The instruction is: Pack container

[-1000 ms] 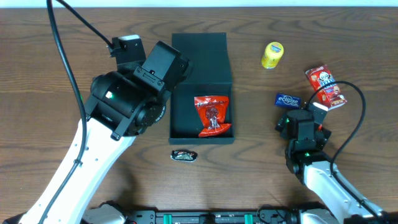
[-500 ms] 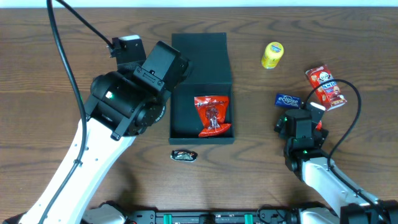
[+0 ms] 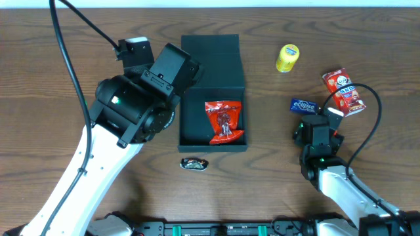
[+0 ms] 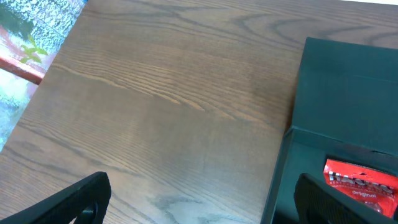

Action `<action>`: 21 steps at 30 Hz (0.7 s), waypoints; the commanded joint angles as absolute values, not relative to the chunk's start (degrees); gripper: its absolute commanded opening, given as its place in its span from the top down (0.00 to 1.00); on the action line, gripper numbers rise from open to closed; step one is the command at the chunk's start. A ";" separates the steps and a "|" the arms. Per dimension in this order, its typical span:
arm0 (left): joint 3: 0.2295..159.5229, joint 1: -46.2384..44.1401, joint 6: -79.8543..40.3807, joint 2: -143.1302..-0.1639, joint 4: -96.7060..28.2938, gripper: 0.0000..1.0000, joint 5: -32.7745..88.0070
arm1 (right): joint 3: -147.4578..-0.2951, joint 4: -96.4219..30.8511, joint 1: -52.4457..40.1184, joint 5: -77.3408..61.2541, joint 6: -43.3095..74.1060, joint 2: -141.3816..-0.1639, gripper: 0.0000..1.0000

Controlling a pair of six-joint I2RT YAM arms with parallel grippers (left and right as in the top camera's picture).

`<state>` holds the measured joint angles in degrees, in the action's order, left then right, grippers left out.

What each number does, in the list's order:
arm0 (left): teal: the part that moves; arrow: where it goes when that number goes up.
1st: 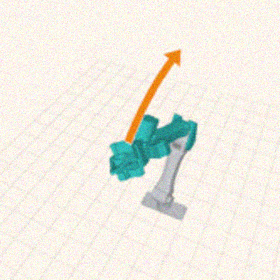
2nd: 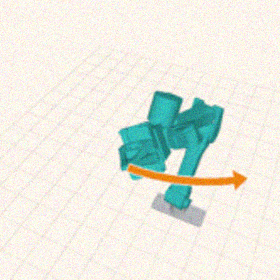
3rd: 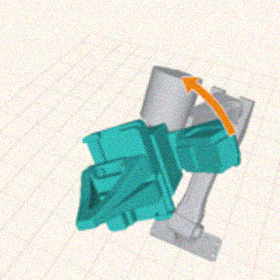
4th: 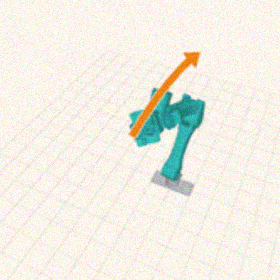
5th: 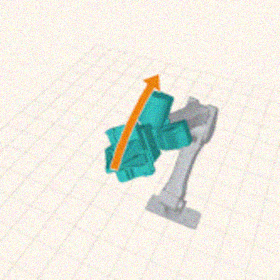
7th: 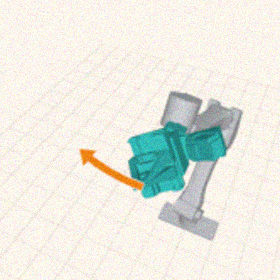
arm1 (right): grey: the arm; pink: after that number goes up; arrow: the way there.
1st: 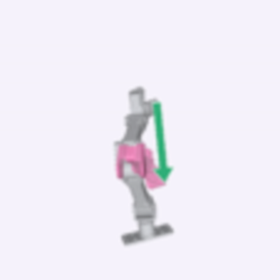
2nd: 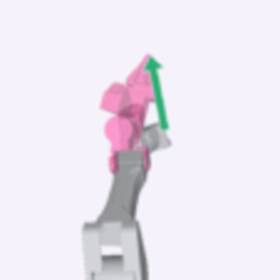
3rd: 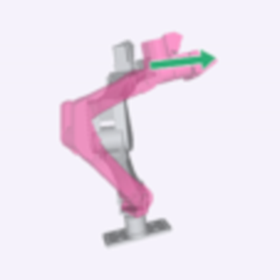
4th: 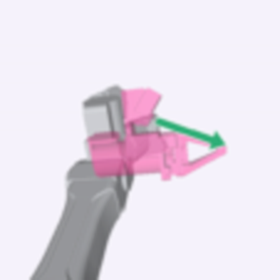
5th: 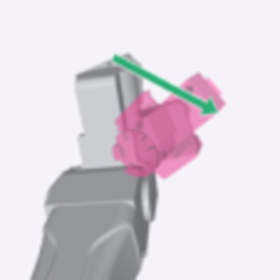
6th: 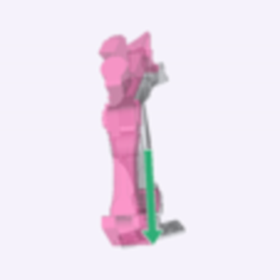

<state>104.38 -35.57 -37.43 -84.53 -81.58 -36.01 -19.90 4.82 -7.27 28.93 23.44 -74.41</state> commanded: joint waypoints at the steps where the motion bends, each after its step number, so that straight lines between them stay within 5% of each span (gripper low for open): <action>1: 103.96 -35.27 -37.26 -84.84 -81.58 0.05 -36.34 | -19.42 3.88 -6.94 26.70 23.07 -75.77 0.24; 21: 103.96 -35.27 -37.26 -84.86 -81.60 0.05 -35.94 | -19.42 3.88 -6.94 26.70 23.07 -75.77 0.41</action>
<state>104.38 -35.57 -37.45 -84.53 -81.58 -35.97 -19.99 5.02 -7.27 28.08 23.44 -74.41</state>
